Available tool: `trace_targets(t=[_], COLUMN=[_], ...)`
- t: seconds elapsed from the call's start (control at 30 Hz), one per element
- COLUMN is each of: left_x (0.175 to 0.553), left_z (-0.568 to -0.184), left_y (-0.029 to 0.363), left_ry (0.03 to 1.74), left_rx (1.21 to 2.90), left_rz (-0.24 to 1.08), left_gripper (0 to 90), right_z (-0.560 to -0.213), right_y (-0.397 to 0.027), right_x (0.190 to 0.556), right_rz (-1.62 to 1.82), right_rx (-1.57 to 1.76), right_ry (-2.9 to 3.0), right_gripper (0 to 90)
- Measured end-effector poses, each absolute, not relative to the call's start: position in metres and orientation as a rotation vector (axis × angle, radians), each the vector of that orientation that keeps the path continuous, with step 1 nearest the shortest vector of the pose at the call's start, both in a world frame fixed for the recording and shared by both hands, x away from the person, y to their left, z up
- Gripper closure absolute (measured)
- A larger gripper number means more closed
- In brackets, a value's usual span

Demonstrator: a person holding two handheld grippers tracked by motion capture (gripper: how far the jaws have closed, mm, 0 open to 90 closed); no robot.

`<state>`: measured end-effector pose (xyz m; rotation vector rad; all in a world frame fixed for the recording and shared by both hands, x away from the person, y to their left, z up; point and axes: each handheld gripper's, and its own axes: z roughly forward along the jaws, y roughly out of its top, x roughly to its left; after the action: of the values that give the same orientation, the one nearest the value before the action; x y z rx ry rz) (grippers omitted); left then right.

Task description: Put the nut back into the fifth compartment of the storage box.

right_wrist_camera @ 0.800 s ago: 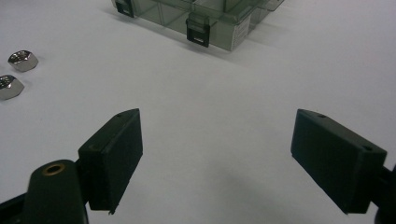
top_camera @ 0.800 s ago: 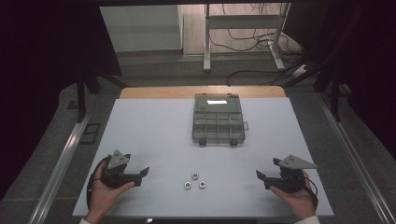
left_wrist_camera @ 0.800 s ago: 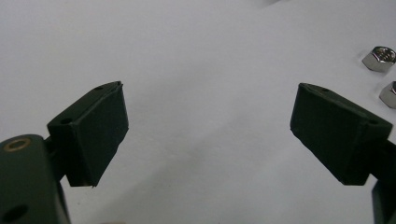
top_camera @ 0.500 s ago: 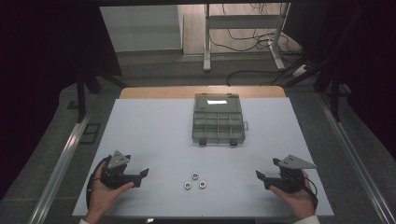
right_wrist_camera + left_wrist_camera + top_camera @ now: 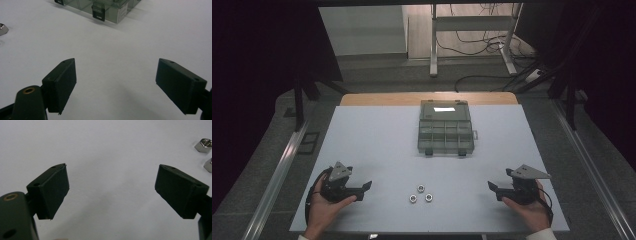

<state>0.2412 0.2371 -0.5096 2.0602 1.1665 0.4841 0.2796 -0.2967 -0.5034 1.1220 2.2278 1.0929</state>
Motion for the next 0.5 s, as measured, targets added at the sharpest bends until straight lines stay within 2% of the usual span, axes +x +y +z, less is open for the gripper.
trace_targets(t=[0.27, 0.5], left_x=[0.242, 0.243], left_z=[-0.505, -0.494], left_y=[0.235, 0.202], left_ry=[1.133, 1.011], left_rx=[2.096, 2.200], left_rz=[0.467, 0.404], left_gripper=[11.9, 13.7], right_z=[-0.502, -0.501], right_y=[-0.297, -0.300], right_x=[0.272, 0.272], right_rz=[1.091, 1.086], right_rx=[1.113, 1.131], right_ry=[2.224, 2.203], right_gripper=[16.9, 17.0])
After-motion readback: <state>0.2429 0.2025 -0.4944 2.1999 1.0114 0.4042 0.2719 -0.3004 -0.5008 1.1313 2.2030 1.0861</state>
